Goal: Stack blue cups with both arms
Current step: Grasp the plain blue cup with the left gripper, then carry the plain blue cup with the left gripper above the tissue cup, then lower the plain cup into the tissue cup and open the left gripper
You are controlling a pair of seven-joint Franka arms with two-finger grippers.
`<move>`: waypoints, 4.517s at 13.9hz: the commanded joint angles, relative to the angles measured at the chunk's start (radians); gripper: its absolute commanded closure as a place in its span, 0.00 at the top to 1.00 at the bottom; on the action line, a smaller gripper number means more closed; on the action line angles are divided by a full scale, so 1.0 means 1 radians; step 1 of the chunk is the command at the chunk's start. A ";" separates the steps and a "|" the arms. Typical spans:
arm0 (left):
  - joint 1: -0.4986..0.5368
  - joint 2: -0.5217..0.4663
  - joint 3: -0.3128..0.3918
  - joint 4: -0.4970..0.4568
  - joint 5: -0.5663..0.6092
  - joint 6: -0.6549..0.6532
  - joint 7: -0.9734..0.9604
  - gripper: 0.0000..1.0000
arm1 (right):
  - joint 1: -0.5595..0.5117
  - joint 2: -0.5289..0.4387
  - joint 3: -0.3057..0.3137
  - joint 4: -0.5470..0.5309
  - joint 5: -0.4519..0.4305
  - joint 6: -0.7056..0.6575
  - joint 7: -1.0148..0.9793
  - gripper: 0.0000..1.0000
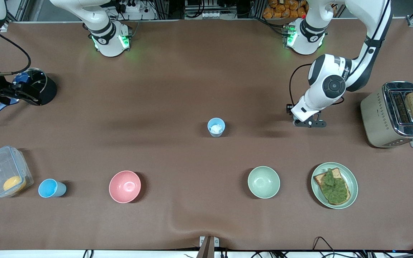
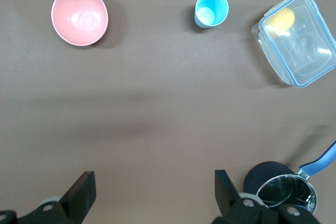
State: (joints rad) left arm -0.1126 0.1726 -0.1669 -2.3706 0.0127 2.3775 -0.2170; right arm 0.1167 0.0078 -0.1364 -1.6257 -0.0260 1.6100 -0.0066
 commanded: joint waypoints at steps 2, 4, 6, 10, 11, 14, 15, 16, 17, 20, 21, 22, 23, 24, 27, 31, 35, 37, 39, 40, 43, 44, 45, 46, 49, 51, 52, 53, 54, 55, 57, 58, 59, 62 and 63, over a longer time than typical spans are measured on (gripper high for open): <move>0.002 -0.051 -0.006 -0.007 0.000 -0.018 0.002 0.00 | -0.101 0.018 0.084 0.030 0.006 -0.012 -0.015 1.00; -0.001 -0.094 -0.034 0.025 0.001 -0.049 -0.001 0.00 | -0.153 0.020 0.138 0.030 0.003 -0.013 -0.016 1.00; 0.001 -0.137 -0.039 0.054 -0.002 -0.083 0.001 0.00 | -0.157 0.020 0.139 0.029 0.003 -0.015 -0.016 1.00; -0.002 -0.171 -0.126 0.178 -0.075 -0.179 -0.008 0.00 | -0.150 0.020 0.139 0.026 0.003 -0.016 -0.013 1.00; -0.002 -0.171 -0.140 0.200 -0.120 -0.181 -0.018 0.00 | -0.146 0.020 0.139 0.026 0.008 -0.015 -0.012 1.00; -0.010 -0.162 -0.169 0.254 -0.169 -0.181 -0.024 0.00 | -0.147 0.018 0.139 0.029 0.015 -0.013 -0.012 1.00; -0.010 -0.156 -0.184 0.280 -0.177 -0.181 -0.025 0.00 | -0.152 0.018 0.136 0.030 0.017 -0.013 -0.012 1.00; -0.012 -0.150 -0.201 0.301 -0.186 -0.181 -0.027 0.00 | -0.155 0.018 0.136 0.032 0.017 -0.013 -0.013 1.00; -0.015 -0.134 -0.206 0.332 -0.203 -0.181 -0.027 0.00 | -0.155 0.018 0.136 0.032 0.017 -0.013 -0.013 1.00; -0.062 -0.052 -0.206 0.415 -0.267 -0.179 -0.060 0.00 | -0.157 0.020 0.135 0.030 0.017 -0.013 -0.021 1.00; -0.079 -0.018 -0.206 0.453 -0.266 -0.179 -0.091 0.00 | -0.155 0.020 0.135 0.029 0.017 -0.013 -0.026 1.00; -0.105 0.008 -0.203 0.484 -0.266 -0.179 -0.116 0.00 | -0.154 0.020 0.135 0.029 0.017 -0.015 -0.026 1.00; -0.130 0.039 -0.200 0.516 -0.266 -0.179 -0.151 0.00 | -0.152 0.020 0.135 0.027 0.017 -0.016 -0.026 1.00; -0.154 0.063 -0.197 0.542 -0.264 -0.179 -0.195 0.00 | -0.152 0.020 0.135 0.027 0.017 -0.018 -0.026 1.00; -0.257 0.142 -0.140 0.622 -0.261 -0.176 -0.262 0.00 | -0.153 0.020 0.135 0.023 0.017 -0.021 -0.027 1.00; -0.447 0.244 0.027 0.715 -0.263 -0.173 -0.292 0.00 | -0.153 0.018 0.133 0.026 0.015 -0.018 -0.029 1.00; -0.605 0.323 0.147 0.774 -0.263 -0.170 -0.369 0.00 | -0.155 0.017 0.133 0.024 0.014 -0.018 -0.030 1.00; -0.619 0.335 0.152 0.775 -0.261 -0.169 -0.371 0.00 | -0.155 0.017 0.133 0.024 0.014 -0.019 -0.030 1.00; -0.619 0.338 0.152 0.775 -0.261 -0.169 -0.375 0.00 | -0.155 0.018 0.133 0.024 0.015 -0.019 -0.030 1.00; -0.619 0.338 0.152 0.772 -0.263 -0.169 -0.375 0.00 | -0.155 0.018 0.133 0.024 0.014 -0.019 -0.030 1.00; -0.618 0.338 0.152 0.768 -0.263 -0.169 -0.374 0.00 | -0.155 0.018 0.133 0.024 0.015 -0.018 -0.030 1.00; -0.618 0.338 0.152 0.768 -0.263 -0.169 -0.374 0.00 | -0.155 0.018 0.133 0.023 0.014 -0.018 -0.030 1.00; -0.618 0.340 0.152 0.768 -0.264 -0.169 -0.375 0.00 | -0.155 0.018 0.133 0.023 0.015 -0.018 -0.030 1.00; -0.616 0.346 0.152 0.769 -0.266 -0.169 -0.375 0.00 | -0.155 0.018 0.133 0.023 0.014 -0.019 -0.030 1.00; -0.625 0.358 0.152 0.771 -0.266 -0.169 -0.378 0.00 | -0.155 0.018 0.133 0.023 0.012 -0.018 -0.030 1.00; -0.625 0.358 0.152 0.772 -0.266 -0.166 -0.378 0.00 | -0.155 0.018 0.133 0.021 0.012 -0.019 -0.030 1.00; -0.627 0.358 0.152 0.774 -0.266 -0.161 -0.378 0.03 | -0.155 0.018 0.133 0.020 0.012 -0.021 -0.032 1.00; -0.625 0.358 0.152 0.772 -0.266 -0.159 -0.377 0.13 | -0.155 0.018 0.133 0.021 0.012 -0.021 -0.030 1.00; -0.625 0.360 0.152 0.772 -0.266 -0.159 -0.378 0.22 | -0.155 0.018 0.133 0.021 0.012 -0.021 -0.030 1.00; -0.627 0.360 0.152 0.772 -0.266 -0.158 -0.378 0.31 | -0.154 0.018 0.133 0.021 0.011 -0.021 -0.032 1.00; -0.627 0.361 0.152 0.771 -0.266 -0.153 -0.377 0.46 | -0.153 0.018 0.133 0.021 0.012 -0.022 -0.032 1.00; -0.628 0.361 0.152 0.769 -0.266 -0.152 -0.375 0.52 | -0.153 0.018 0.133 0.021 0.011 -0.022 -0.032 1.00; -0.628 0.366 0.153 0.769 -0.266 -0.152 -0.374 0.56 | -0.153 0.018 0.133 0.021 0.012 -0.022 -0.030 1.00; -0.625 0.364 0.161 0.769 -0.264 -0.152 -0.364 0.97 | -0.152 0.018 0.133 0.021 0.012 -0.021 -0.032 1.00; -0.627 0.360 0.165 0.766 -0.263 -0.152 -0.363 1.00 | -0.152 0.018 0.133 0.021 0.012 -0.021 -0.030 1.00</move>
State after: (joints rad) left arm -0.7294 0.5269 -0.0210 -1.6225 -0.2354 2.2248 -0.5822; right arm -0.0160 0.0171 -0.0154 -1.6200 -0.0225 1.5993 -0.0249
